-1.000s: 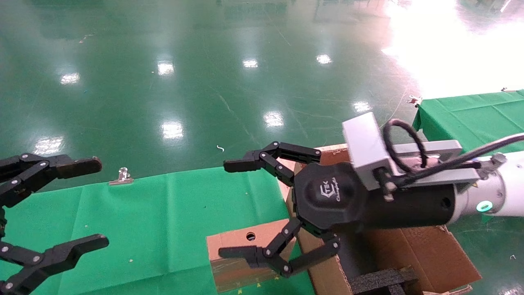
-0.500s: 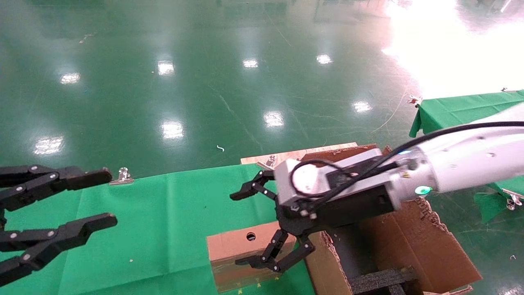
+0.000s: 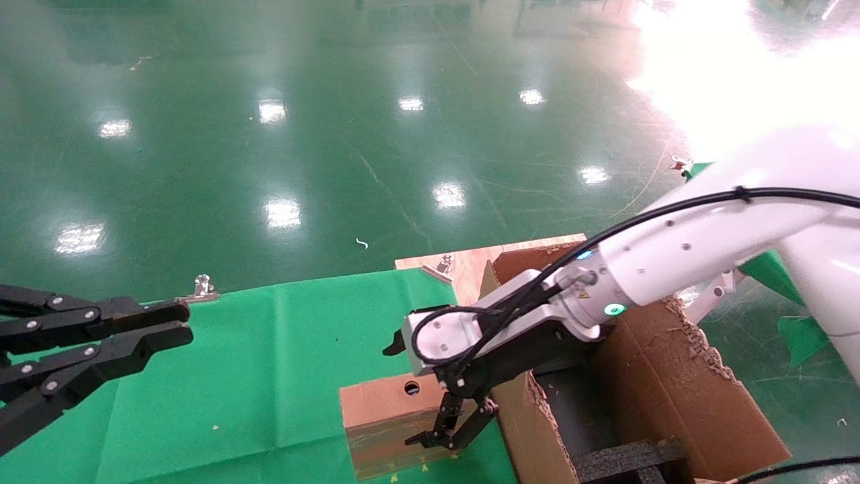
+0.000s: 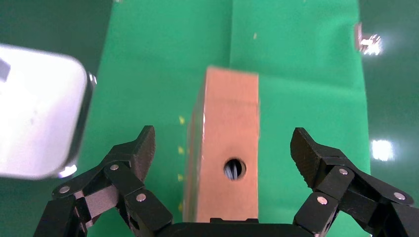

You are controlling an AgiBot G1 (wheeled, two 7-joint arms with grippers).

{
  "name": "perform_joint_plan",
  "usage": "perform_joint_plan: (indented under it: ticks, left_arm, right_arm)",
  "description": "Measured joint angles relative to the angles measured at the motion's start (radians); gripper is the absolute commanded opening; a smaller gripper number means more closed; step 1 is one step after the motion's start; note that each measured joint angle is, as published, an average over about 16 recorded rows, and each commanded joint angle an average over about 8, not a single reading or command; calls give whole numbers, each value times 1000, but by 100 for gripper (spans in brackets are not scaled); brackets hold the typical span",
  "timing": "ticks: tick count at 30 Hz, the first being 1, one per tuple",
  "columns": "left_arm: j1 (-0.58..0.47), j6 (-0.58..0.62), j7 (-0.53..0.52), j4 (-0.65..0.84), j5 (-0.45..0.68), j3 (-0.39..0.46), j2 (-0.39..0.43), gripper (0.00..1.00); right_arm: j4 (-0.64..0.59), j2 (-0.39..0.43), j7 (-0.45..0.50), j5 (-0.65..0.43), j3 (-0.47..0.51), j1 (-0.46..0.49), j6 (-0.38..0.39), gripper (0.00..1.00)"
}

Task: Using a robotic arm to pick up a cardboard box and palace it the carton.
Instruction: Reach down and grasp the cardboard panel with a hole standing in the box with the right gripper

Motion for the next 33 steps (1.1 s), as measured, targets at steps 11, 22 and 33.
perform_joint_plan:
  ticks: [11, 22, 33]
  left_arm:
    - [0, 0, 0, 0, 0, 0, 0, 64]
    - [0, 0, 0, 0, 0, 0, 0, 100]
    - [0, 0, 0, 0, 0, 0, 0, 100]
  right_arm:
    - [-44, -85, -31, -112, -119, 73, 0, 100]
    - [-70, -123, -58, -147, -191, 107, 2, 8]
    - [-73, -126, -63, -151, -201, 112, 3, 0]
